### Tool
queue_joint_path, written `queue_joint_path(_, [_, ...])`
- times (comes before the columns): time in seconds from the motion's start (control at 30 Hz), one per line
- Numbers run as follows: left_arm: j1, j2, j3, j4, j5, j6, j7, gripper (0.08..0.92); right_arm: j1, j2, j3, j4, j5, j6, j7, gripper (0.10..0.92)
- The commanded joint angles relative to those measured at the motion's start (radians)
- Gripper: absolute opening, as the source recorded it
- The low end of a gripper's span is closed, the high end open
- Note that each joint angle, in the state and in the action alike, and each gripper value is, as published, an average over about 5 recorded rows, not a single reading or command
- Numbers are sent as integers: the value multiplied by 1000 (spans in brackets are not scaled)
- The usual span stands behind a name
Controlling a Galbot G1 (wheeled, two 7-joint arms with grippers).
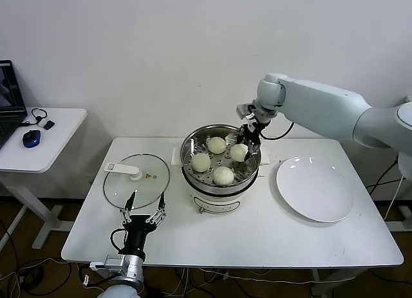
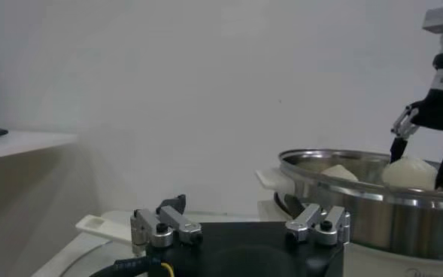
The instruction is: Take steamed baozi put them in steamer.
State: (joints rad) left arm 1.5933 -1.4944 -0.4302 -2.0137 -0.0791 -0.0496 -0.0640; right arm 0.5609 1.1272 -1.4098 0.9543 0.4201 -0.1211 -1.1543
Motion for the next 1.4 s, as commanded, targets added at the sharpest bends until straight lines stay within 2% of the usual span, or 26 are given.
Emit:
queue_joint_path(0.03, [-1,-2,1,2,0,0,0,823,-30,14,-7,-12,-16,-4,2,679])
queue_joint_path(0.47, [-1,-2,2,1,1,1,0,823,-50,19,8,-22,-42,2,10,681])
queue_joint_path(0.67, [0,-2,2,0,3,1,-1,823,-48,18,14,-22,-38,6,9,793])
queue_joint_path(0.77, [0,-2,2,-1,3,1,-1,823,-44,18,17,-23,-31,7,7,819])
queue_joint_path(1.4, [3,-2,3,-9,6,2,0,823,30,-18,16,-2,64,2,-6,823])
